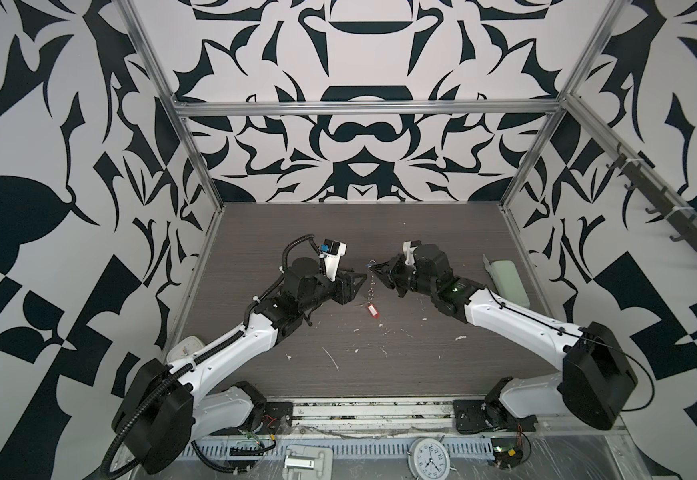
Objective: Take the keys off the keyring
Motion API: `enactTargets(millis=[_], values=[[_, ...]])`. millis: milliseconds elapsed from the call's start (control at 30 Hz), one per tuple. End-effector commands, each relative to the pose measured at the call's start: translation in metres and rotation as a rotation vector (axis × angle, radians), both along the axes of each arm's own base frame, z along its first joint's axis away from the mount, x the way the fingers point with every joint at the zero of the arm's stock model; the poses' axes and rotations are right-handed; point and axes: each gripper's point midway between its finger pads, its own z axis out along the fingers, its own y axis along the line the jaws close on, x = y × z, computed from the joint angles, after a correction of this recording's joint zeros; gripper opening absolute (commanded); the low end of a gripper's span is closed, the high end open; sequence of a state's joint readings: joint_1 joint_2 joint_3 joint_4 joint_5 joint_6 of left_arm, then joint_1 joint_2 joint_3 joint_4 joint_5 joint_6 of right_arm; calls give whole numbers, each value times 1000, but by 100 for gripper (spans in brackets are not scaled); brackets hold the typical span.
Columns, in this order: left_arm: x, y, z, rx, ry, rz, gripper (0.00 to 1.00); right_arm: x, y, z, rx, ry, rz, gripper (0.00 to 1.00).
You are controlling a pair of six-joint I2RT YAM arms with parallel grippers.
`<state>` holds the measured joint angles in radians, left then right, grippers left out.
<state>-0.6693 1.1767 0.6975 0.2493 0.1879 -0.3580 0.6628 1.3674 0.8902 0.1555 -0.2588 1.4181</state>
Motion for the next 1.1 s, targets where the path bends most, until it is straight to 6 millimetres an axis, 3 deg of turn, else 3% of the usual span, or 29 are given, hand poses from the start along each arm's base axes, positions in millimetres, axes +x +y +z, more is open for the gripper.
enactTargets(millis=[0,233,467,633,867,1067], values=[[1,-4,10,42,-91,4,54,0,4,37,92,-76,3,0],[0,2,-7,266,-192,76,63,-3,8,35,109,-52,24,0],[8,12,-6,228,-181,113,72,-11,10,44,123,-70,65,0],[15,28,-7,119,-114,121,70,-20,10,55,118,-98,109,0],[16,28,-29,142,-69,129,68,-25,7,71,138,-130,118,0],[25,21,-19,118,-116,128,68,-28,4,80,150,-148,115,0]])
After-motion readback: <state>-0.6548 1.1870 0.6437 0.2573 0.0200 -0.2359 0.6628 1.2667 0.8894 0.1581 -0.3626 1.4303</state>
